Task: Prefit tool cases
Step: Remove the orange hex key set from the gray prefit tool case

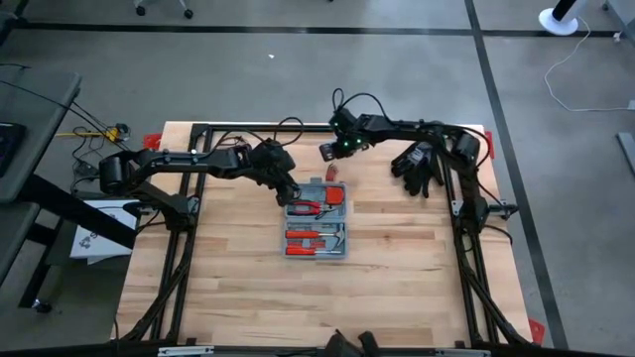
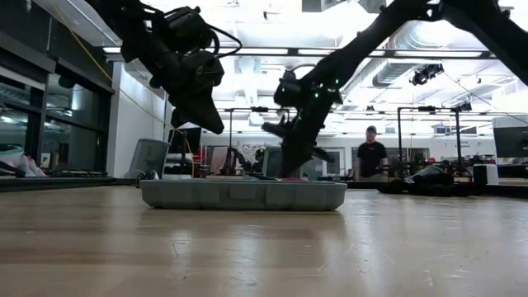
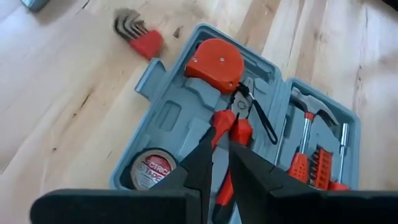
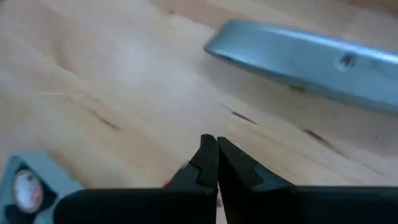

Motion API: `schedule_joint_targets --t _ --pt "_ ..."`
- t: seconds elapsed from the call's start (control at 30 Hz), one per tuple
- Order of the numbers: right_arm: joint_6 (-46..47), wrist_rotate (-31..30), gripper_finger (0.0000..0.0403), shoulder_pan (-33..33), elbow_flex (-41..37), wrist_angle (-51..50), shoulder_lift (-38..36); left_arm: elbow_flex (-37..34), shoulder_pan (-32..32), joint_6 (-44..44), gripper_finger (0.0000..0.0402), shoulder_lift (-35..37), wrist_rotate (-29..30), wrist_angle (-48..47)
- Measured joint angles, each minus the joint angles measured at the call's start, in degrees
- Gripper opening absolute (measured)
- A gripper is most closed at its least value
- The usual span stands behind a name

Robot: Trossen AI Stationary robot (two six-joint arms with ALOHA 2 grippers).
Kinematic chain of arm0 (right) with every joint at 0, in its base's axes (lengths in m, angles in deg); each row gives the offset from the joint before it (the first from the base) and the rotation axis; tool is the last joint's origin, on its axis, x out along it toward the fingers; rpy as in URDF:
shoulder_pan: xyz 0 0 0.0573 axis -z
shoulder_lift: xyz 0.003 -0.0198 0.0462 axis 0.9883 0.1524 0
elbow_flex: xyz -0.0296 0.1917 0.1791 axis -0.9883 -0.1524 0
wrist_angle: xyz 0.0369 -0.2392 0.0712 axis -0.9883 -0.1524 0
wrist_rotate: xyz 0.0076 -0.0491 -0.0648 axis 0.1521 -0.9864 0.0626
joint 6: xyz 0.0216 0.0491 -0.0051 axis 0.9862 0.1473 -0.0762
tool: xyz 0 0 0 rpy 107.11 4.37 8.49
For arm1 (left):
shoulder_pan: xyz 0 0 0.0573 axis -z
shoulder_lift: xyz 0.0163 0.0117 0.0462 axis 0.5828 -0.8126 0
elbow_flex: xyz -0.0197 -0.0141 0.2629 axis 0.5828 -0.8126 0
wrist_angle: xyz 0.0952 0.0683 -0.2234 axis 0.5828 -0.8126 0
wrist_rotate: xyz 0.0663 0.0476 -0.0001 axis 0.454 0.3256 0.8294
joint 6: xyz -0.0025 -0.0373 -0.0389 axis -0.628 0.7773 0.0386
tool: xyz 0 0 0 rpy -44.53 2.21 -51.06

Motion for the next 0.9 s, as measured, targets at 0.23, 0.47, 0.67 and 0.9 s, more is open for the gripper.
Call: schedule_joint_targets --t 0.23,0.47,0.67,0.9 --pt "-1.00 1.31 0.0000 -3.49 0.00 -1.05 -1.62 0.00 0.00 -0.42 0.0046 0.00 1.19 0.20" --pt "-1.49 -1.45 0.0000 -7.61 0.02 -3.60 -0.37 0.00 0.00 -0.41 0.0046 0.00 1.19 0.25" --pt "-1.51 -1.61 0.0000 -6.87 0.06 -7.08 2.87 0.00 0.01 -0.37 0.0046 0.00 1.21 0.00" --pt "-1.88 -1.82 0.0000 -2.46 0.20 -7.16 3.24 0.00 0.02 -0.33 0.0046 0.00 1.16 -1.36"
